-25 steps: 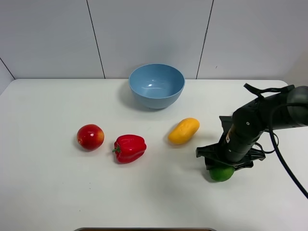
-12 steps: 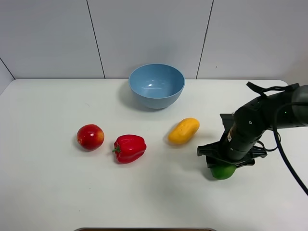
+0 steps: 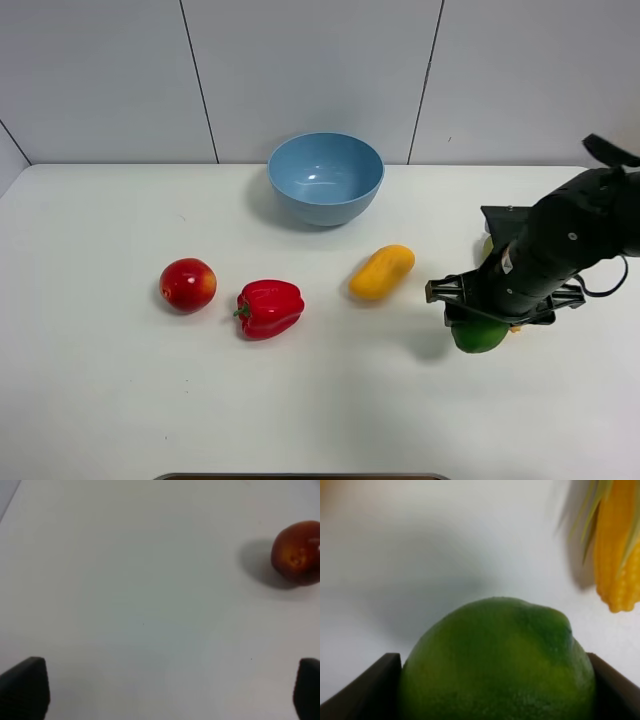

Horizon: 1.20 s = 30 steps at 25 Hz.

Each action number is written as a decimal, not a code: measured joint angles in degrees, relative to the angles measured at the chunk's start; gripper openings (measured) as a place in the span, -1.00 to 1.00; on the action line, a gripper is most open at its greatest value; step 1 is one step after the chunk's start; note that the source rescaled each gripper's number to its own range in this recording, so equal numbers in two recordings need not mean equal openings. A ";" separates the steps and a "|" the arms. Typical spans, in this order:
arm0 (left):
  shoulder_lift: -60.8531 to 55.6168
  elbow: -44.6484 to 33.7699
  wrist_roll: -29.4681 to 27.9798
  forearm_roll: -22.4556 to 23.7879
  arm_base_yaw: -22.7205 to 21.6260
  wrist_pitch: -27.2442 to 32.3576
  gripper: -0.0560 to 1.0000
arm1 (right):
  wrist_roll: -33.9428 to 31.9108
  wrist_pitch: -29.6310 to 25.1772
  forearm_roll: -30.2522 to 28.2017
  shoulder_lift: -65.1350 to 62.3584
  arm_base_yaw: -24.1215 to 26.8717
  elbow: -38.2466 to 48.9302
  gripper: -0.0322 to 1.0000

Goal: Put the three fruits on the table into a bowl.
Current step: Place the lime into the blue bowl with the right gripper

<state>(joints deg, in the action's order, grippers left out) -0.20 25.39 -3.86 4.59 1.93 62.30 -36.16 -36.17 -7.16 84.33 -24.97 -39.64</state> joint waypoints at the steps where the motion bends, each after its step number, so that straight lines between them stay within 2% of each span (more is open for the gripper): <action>1: 0.00 0.00 0.00 0.00 0.00 0.00 1.00 | 0.00 -0.26 0.00 -1.87 0.00 0.00 -0.44; 6: 0.00 0.00 0.00 0.00 0.00 0.00 1.00 | 0.00 -2.80 0.00 -11.07 0.00 0.04 -0.44; 15: 0.00 0.00 -0.06 0.00 0.00 0.00 1.00 | 0.30 -3.53 -1.44 -27.31 0.00 0.04 -0.44; 21: 0.00 0.00 -0.06 0.00 0.00 0.00 1.00 | 6.01 -3.21 -2.19 -33.79 0.00 -0.66 -0.44; 27: 0.00 0.00 0.01 0.00 0.00 0.00 1.00 | 12.56 -2.13 -2.53 -34.45 0.00 -7.21 -0.44; 30: 0.00 0.00 0.01 0.00 0.00 0.00 1.00 | 15.21 0.67 -2.57 -34.08 0.00 -10.06 -0.44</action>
<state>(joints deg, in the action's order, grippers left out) -0.20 25.39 -3.85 4.59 1.93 62.30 -20.95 -35.50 -9.72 50.25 -24.97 -49.70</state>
